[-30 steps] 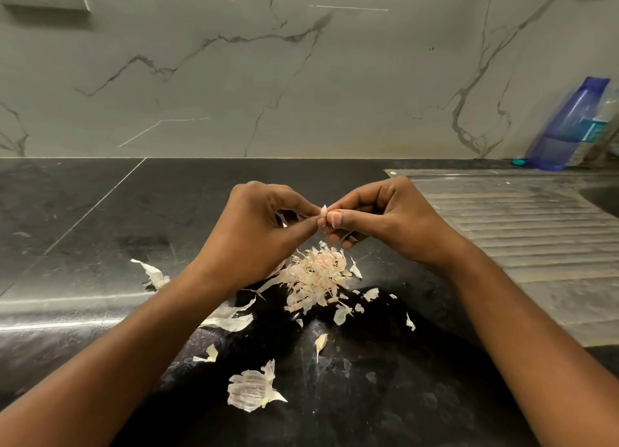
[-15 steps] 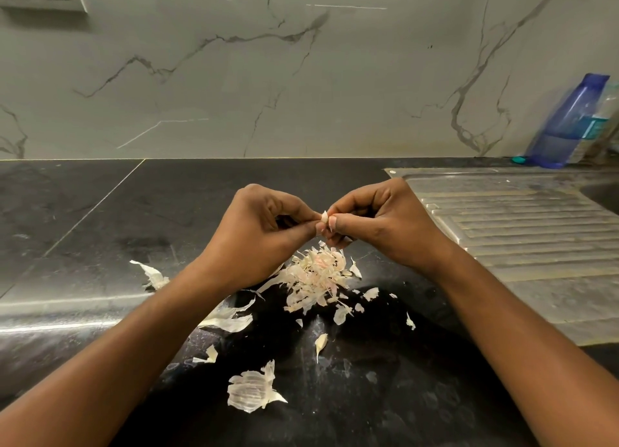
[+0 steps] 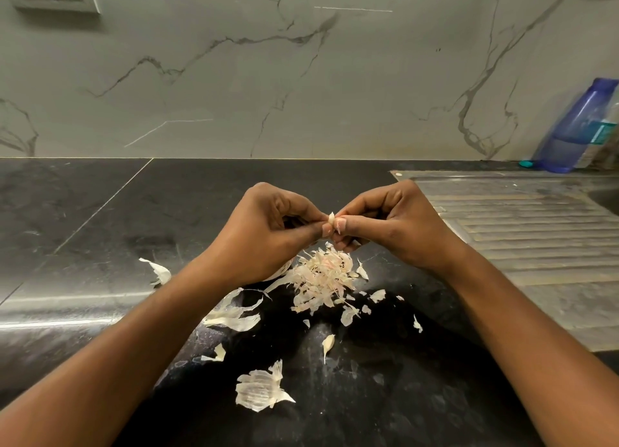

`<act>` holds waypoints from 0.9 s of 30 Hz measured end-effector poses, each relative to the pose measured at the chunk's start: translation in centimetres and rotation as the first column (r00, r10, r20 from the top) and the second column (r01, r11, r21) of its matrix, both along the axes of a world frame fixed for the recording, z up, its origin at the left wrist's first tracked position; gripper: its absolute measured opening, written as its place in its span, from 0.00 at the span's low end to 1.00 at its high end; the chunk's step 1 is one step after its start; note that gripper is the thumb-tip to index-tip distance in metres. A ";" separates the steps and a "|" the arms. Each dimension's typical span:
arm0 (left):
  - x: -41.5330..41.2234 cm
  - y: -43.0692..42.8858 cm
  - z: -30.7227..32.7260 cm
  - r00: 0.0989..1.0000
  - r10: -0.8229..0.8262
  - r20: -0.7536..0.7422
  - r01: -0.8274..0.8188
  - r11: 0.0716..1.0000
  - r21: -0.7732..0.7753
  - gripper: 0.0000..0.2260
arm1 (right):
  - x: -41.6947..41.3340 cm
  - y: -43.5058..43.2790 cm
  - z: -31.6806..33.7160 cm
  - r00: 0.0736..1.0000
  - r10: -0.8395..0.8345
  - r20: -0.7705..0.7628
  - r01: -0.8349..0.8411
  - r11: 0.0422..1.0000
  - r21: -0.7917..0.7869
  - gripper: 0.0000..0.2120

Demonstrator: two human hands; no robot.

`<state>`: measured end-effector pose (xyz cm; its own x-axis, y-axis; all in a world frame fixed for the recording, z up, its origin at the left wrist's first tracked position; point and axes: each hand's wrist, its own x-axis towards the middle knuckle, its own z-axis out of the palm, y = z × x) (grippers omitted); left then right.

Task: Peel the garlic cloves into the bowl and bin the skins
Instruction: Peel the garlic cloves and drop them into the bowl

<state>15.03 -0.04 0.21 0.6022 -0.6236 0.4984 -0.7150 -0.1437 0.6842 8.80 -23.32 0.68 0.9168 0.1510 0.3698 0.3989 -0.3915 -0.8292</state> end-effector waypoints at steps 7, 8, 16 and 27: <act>0.0 0.1 0.0 0.999 -0.019 -0.040 0.019 1.000 0.003 0.05 | 0.1 0.3 -0.3 0.999 -0.032 0.034 0.033 0.999 -0.016 0.04; 0.1 0.1 0.1 0.998 -0.023 -0.052 0.024 1.000 0.006 0.05 | 0.2 0.3 -0.3 0.998 -0.040 0.039 0.041 0.999 -0.017 0.04; 0.4 0.0 0.4 0.992 -0.010 -0.124 0.005 0.999 -0.037 0.08 | 0.0 0.3 0.1 0.998 -0.046 0.042 0.044 0.998 0.043 0.04; 0.2 0.3 0.3 1.000 0.007 -0.001 -0.007 0.999 0.040 0.05 | -0.1 0.1 0.2 0.998 0.011 -0.055 -0.010 1.000 0.015 0.06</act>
